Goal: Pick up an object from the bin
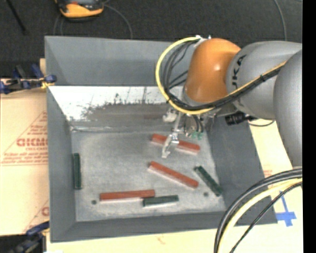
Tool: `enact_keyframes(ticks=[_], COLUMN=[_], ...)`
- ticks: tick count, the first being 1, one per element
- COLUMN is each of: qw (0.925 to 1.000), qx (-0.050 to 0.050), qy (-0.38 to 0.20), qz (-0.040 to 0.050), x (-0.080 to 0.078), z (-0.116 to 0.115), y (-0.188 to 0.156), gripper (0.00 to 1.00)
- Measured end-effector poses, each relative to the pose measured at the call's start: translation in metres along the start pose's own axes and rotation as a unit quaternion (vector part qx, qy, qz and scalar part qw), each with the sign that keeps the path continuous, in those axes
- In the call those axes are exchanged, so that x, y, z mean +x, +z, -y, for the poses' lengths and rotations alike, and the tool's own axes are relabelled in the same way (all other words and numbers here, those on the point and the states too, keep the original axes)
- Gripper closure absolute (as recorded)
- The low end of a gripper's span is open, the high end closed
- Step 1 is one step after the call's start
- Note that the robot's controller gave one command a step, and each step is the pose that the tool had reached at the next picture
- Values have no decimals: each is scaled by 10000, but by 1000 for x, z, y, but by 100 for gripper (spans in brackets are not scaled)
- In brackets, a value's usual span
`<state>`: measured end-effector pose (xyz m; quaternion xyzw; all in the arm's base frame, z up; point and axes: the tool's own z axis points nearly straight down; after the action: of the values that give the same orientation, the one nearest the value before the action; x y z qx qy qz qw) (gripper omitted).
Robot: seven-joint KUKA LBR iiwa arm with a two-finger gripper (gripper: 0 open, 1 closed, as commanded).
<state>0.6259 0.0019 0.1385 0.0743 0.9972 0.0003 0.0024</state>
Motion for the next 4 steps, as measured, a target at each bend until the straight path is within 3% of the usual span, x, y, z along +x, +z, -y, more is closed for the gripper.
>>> enact_keyframes(ticks=[1,2,3,4], qw=[10000,9996,9996,9997], qx=[1,-12,-12,6], qy=[-2,284,282,242], qz=[0,-31,-27,-34], x=[0,-1,-1,3], z=[0,-2,-2,1], y=[0,59,59,18], gripper=[0,100,100,100])
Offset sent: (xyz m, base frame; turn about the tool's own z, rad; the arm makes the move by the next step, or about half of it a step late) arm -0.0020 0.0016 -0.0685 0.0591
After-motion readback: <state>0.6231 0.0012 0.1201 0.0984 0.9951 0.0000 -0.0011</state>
